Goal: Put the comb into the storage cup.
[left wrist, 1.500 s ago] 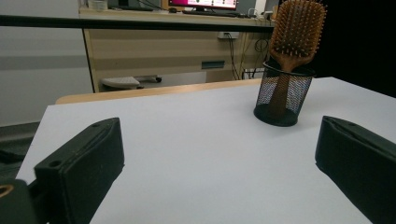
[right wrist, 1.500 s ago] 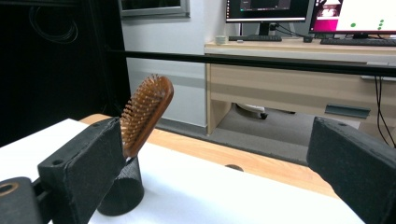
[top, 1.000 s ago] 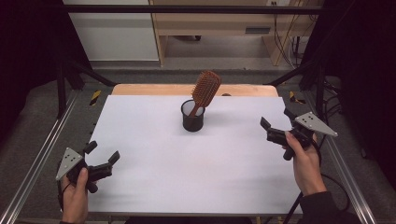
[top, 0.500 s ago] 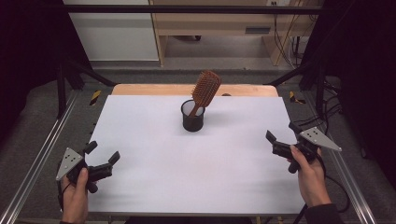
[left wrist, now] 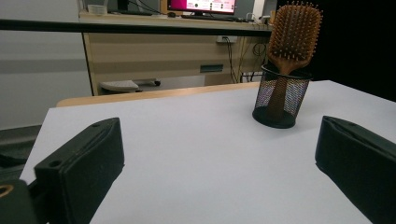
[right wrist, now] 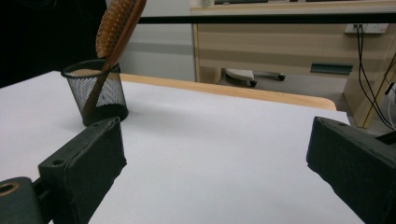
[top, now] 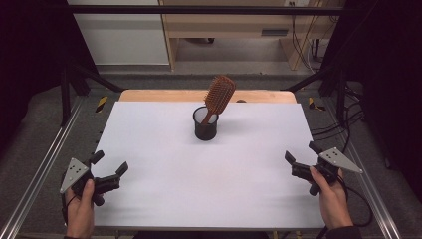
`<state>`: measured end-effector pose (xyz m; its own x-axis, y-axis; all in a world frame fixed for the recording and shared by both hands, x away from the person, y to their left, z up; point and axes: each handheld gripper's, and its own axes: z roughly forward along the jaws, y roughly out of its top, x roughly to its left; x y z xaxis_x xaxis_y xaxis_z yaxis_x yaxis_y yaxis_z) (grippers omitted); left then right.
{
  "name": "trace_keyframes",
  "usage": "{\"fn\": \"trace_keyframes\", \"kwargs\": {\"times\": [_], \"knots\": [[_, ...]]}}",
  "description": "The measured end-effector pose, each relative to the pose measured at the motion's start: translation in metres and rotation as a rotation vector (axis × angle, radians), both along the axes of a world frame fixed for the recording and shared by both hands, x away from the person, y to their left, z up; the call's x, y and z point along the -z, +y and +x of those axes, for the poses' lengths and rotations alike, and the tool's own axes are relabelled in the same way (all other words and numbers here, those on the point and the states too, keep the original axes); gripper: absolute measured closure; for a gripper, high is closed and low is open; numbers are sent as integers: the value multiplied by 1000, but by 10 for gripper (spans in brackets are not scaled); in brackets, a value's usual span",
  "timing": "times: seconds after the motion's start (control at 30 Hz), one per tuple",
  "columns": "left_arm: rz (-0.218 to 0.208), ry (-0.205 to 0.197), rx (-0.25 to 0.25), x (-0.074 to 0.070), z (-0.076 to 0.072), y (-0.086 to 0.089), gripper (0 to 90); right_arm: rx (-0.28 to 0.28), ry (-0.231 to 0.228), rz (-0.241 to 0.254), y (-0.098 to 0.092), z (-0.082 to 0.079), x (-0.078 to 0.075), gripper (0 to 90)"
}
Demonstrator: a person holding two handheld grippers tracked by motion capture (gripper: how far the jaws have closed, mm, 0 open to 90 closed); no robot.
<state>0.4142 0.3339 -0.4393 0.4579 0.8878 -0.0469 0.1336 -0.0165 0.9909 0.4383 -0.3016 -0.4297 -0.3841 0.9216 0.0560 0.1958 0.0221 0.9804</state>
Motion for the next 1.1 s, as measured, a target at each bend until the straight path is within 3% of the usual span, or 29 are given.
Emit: {"fn": "trace_keyframes", "kwargs": {"times": [0.87, 1.1], "knots": [[-17, -24, 28, 0, -1, -1, 14, -104, 12, 10, 19, -10, 31, 43], [-18, -40, 41, -1, -2, -2, 14, -140, -10, 0, 26, -10, 31, 44]]}}
